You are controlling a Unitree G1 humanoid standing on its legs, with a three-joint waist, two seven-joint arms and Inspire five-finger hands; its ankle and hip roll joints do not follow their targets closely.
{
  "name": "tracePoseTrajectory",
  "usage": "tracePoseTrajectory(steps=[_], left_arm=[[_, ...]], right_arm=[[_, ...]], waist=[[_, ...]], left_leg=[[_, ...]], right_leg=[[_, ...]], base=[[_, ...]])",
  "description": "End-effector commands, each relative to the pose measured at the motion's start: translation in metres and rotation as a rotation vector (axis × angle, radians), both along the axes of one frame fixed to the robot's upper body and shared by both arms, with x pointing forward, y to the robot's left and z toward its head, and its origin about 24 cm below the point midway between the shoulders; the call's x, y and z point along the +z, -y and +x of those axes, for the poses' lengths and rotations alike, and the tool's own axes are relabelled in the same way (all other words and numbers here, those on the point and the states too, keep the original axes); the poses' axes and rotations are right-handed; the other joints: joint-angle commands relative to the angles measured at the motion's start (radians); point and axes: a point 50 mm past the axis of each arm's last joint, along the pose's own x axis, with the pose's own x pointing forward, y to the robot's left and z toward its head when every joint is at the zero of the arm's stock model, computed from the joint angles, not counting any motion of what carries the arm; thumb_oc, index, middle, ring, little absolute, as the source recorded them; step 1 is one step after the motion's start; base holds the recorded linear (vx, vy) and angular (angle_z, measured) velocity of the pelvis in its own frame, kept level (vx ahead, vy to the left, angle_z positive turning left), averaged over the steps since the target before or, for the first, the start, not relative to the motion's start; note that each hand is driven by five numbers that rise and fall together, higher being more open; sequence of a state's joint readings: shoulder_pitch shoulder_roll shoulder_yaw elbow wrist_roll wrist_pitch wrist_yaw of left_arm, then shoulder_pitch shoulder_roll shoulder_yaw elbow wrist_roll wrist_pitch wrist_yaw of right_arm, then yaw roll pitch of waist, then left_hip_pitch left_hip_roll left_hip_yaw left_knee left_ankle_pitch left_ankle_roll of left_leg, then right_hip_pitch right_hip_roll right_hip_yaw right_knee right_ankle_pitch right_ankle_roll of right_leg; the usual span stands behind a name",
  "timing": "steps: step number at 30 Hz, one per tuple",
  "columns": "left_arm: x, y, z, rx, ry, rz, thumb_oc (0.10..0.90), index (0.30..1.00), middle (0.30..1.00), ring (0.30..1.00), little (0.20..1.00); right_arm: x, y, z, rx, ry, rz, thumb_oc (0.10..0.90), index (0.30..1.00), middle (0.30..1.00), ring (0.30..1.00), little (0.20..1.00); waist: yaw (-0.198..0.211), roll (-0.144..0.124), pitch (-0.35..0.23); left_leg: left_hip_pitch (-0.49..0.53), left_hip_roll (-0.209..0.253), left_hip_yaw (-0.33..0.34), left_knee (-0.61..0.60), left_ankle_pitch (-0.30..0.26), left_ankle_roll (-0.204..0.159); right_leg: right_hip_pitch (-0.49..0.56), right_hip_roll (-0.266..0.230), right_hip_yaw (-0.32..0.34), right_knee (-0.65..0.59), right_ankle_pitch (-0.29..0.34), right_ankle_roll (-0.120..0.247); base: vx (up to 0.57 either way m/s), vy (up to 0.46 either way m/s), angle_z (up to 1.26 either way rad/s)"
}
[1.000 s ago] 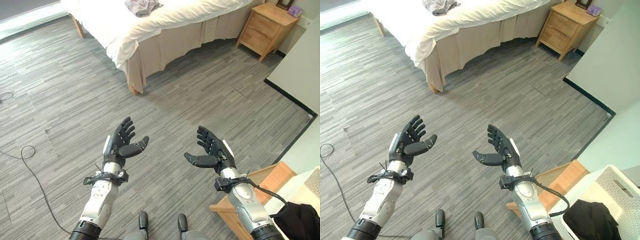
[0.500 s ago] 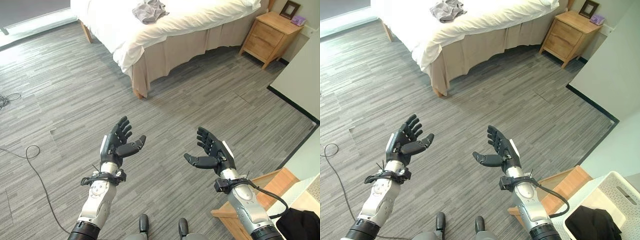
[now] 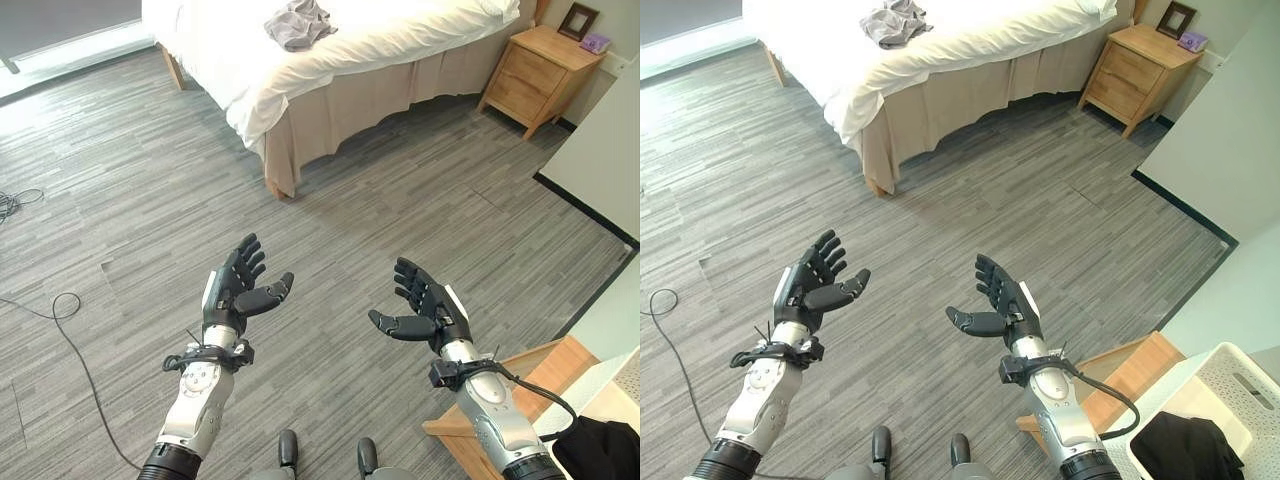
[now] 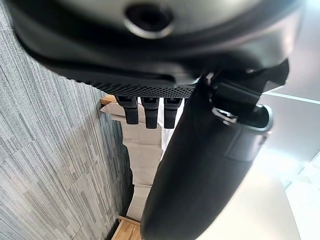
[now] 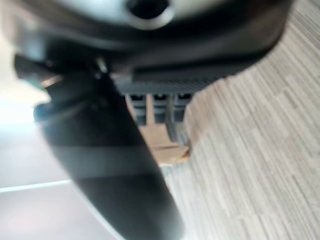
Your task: Pick up bed clothes into laundry basket.
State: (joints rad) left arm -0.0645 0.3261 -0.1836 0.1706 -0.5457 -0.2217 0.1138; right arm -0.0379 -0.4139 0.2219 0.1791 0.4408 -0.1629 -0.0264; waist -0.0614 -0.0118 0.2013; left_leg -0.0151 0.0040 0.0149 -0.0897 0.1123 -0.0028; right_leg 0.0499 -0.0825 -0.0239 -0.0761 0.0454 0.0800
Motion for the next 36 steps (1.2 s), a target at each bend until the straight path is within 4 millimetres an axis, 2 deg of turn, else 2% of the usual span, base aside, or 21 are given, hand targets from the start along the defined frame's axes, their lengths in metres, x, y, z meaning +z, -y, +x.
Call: tracePoseTrajectory(steps=[1,5,8,9,11,12,15,17,18,21,22,23,25,26,28,31,32,33,34,35,36], left_arm=[[0.035,0.007,0.010,-0.047,0.193,0.020,0.800,0.900,0.900,0.900,0.900],[0.036,0.006,0.010,-0.045,0.199,0.022,0.800,0.900,0.900,0.900,0.900],[0.036,0.004,0.010,-0.041,0.198,0.013,0.800,0.900,0.900,0.900,0.900],[0.037,0.006,0.010,-0.054,0.202,0.008,0.800,0.900,0.900,0.900,0.900],[0.037,0.006,0.010,-0.054,0.202,0.008,0.800,0.900,0.900,0.900,0.900],[0.036,0.006,0.011,-0.059,0.194,0.023,0.800,0.900,0.900,0.900,0.900],[0.040,0.003,0.013,-0.047,0.207,0.047,0.800,0.900,0.900,0.900,0.900],[0.041,0.002,0.014,-0.044,0.206,0.060,0.800,0.900,0.900,0.900,0.900],[0.040,0.002,0.014,-0.042,0.202,0.060,0.800,0.900,0.900,0.900,0.900],[0.043,-0.003,0.015,-0.011,0.216,0.032,0.800,0.900,0.900,0.900,0.900],[0.043,-0.003,0.015,-0.010,0.217,0.032,0.800,0.900,0.900,0.900,0.900],[0.039,-0.006,0.014,0.007,0.206,0.018,0.800,0.900,0.900,0.900,0.900],[0.038,-0.009,0.013,0.018,0.204,0.016,0.800,0.900,0.900,0.900,0.900],[0.036,-0.010,0.013,0.023,0.197,0.024,0.800,0.900,0.900,0.900,0.900],[0.033,-0.009,0.012,0.012,0.185,0.026,0.800,0.900,0.900,0.900,0.900],[0.035,0.000,0.018,-0.005,0.195,-0.011,0.800,0.900,0.900,0.900,0.900],[0.034,0.002,0.019,0.000,0.191,-0.046,0.800,0.900,0.900,0.900,0.900],[0.035,0.005,0.020,-0.016,0.189,-0.055,0.800,0.900,0.900,0.900,0.900],[0.042,0.011,0.027,-0.034,0.208,-0.065,0.800,0.900,0.900,0.900,0.900],[0.043,0.011,0.027,-0.035,0.208,-0.064,0.800,0.900,0.900,0.900,0.900],[0.050,0.011,0.032,-0.042,0.230,-0.047,0.800,0.900,0.900,0.900,0.900]], right_arm=[[0.039,0.003,0.008,-0.019,0.221,0.053,0.800,0.900,0.900,0.900,0.900],[0.040,0.002,0.008,-0.014,0.228,0.055,0.800,0.900,0.900,0.900,0.900],[0.042,0.002,0.010,-0.013,0.233,0.058,0.800,0.900,0.900,0.900,0.900],[0.045,0.005,0.011,-0.028,0.243,0.059,0.800,0.900,0.900,0.900,0.900],[0.045,0.005,0.011,-0.029,0.243,0.059,0.800,0.900,0.900,0.900,0.900],[0.045,0.008,0.011,-0.053,0.245,0.071,0.800,0.900,0.900,0.900,0.900],[0.044,0.004,0.010,-0.046,0.244,0.076,0.800,0.900,0.900,0.900,0.900],[0.042,0.000,0.011,-0.034,0.233,0.064,0.800,0.900,0.900,0.900,0.900],[0.040,0.000,0.010,-0.032,0.224,0.057,0.800,0.900,0.900,0.900,0.900],[0.043,-0.003,0.016,-0.005,0.227,0.048,0.800,0.900,0.900,0.900,0.900],[0.044,-0.003,0.016,-0.004,0.228,0.047,0.800,0.900,0.900,0.900,0.900],[0.046,-0.004,0.020,-0.005,0.238,0.052,0.800,0.900,0.900,0.900,0.900],[0.050,-0.006,0.024,-0.001,0.252,0.049,0.800,0.900,0.900,0.900,0.900],[0.053,-0.007,0.026,0.001,0.260,0.037,0.800,0.900,0.900,0.900,0.900],[0.056,-0.008,0.026,0.010,0.266,0.017,0.800,0.900,0.900,0.900,0.900],[0.060,-0.005,0.029,0.009,0.280,0.006,0.800,0.900,0.900,0.900,0.900],[0.062,-0.006,0.030,0.011,0.291,0.019,0.800,0.900,0.900,0.900,0.900],[0.061,-0.005,0.030,0.002,0.282,0.013,0.800,0.900,0.900,0.900,0.900],[0.066,-0.003,0.031,-0.007,0.307,0.028,0.800,0.900,0.900,0.900,0.900],[0.067,-0.003,0.031,-0.007,0.308,0.029,0.800,0.900,0.900,0.900,0.900],[0.069,-0.001,0.031,-0.014,0.316,0.021,0.800,0.900,0.900,0.900,0.900]], waist=[[0.032,0.000,-0.097],[0.035,-0.002,-0.092],[0.039,-0.009,-0.083],[0.041,-0.015,-0.071],[0.041,-0.015,-0.072],[0.036,-0.005,-0.060],[0.017,0.023,-0.023],[0.009,0.048,0.005],[-0.001,0.054,0.009],[-0.035,0.048,0.017],[-0.035,0.051,0.020],[-0.065,0.035,0.020],[-0.082,0.030,0.024],[-0.086,0.033,0.023],[-0.096,0.035,0.014],[-0.106,0.048,-0.009],[-0.111,0.067,-0.024],[-0.108,0.062,-0.022],[-0.096,0.034,-0.006],[-0.098,0.030,-0.008],[-0.087,0.015,0.008]], left_leg=[[0.057,-0.015,0.059,0.024,-0.168,-0.004],[0.041,-0.012,0.072,0.033,-0.168,-0.010],[0.015,-0.013,0.077,0.100,-0.197,-0.011],[-0.021,-0.017,0.070,0.154,-0.224,-0.003],[-0.025,-0.017,0.070,0.157,-0.225,-0.003],[-0.025,-0.019,0.056,0.167,-0.241,0.018],[0.019,-0.004,0.046,0.142,-0.248,0.041],[0.083,0.012,0.060,0.110,-0.252,0.047],[0.111,0.016,0.057,0.092,-0.253,0.044],[0.170,0.020,0.056,0.058,-0.268,0.019],[0.175,0.024,0.057,0.056,-0.270,0.018],[0.214,0.020,0.054,0.049,-0.294,-0.006],[0.257,0.028,0.056,0.037,-0.319,-0.034],[0.281,0.037,0.059,0.033,-0.331,-0.047],[0.319,0.053,0.057,0.036,-0.354,-0.064],[0.299,0.103,0.040,0.144,-0.295,-0.097],[0.284,0.149,0.030,0.262,-0.201,-0.127],[0.224,0.155,0.034,0.371,-0.166,-0.124],[0.079,0.174,0.030,0.680,-0.061,-0.110],[0.073,0.170,0.027,0.681,-0.058,-0.109],[0.029,0.190,0.047,0.786,-0.040,-0.098]], right_leg=[[-0.008,-0.037,-0.029,0.126,-0.105,0.072],[-0.011,-0.033,-0.043,0.107,-0.102,0.071],[-0.013,-0.038,-0.040,0.111,-0.102,0.070],[-0.030,-0.046,-0.037,0.153,-0.109,0.075],[-0.033,-0.046,-0.037,0.157,-0.111,0.076],[-0.099,-0.045,-0.028,0.329,-0.090,0.089],[-0.223,-0.036,-0.038,0.613,-0.013,0.098],[-0.300,-0.073,-0.096,0.734,-0.009,0.096],[-0.326,-0.086,-0.102,0.744,-0.014,0.096],[-0.383,-0.066,-0.101,0.571,-0.067,0.082],[-0.378,-0.063,-0.103,0.569,-0.069,0.081],[-0.403,-0.052,-0.070,0.366,-0.046,0.085],[-0.427,-0.057,-0.095,0.138,0.035,0.108],[-0.439,-0.067,-0.120,0.078,0.071,0.121],[-0.434,-0.077,-0.132,0.086,0.092,0.124],[-0.401,-0.053,-0.140,0.126,0.098,0.095],[-0.392,-0.012,-0.138,0.165,0.067,0.068],[-0.362,-0.007,-0.141,0.162,0.046,0.051],[-0.269,0.023,-0.130,0.146,0.002,-0.007],[-0.271,0.019,-0.132,0.144,0.005,-0.007],[-0.217,0.036,-0.132,0.128,-0.021,-0.031]], base=[[0.00,0.000,0.00],[0.00,0.000,0.00],[0.00,0.000,0.00],[0.00,0.000,0.00],[0.01,0.031,0.01],[0.03,0.099,0.03],[0.08,0.145,0.04],[0.20,0.136,0.20],[0.29,0.068,0.09],[0.29,-0.028,-0.14],[0.42,-0.108,0.01],[0.44,-0.127,0.05],[0.50,-0.161,0.07],[0.46,-0.165,0.09],[0.42,-0.173,0.07],[0.42,-0.239,0.25],[0.46,-0.334,0.35],[0.56,-0.540,0.48],[0.31,-0.386,0.34],[0.37,-0.479,0.27],[0.43,-0.454,-0.20]])
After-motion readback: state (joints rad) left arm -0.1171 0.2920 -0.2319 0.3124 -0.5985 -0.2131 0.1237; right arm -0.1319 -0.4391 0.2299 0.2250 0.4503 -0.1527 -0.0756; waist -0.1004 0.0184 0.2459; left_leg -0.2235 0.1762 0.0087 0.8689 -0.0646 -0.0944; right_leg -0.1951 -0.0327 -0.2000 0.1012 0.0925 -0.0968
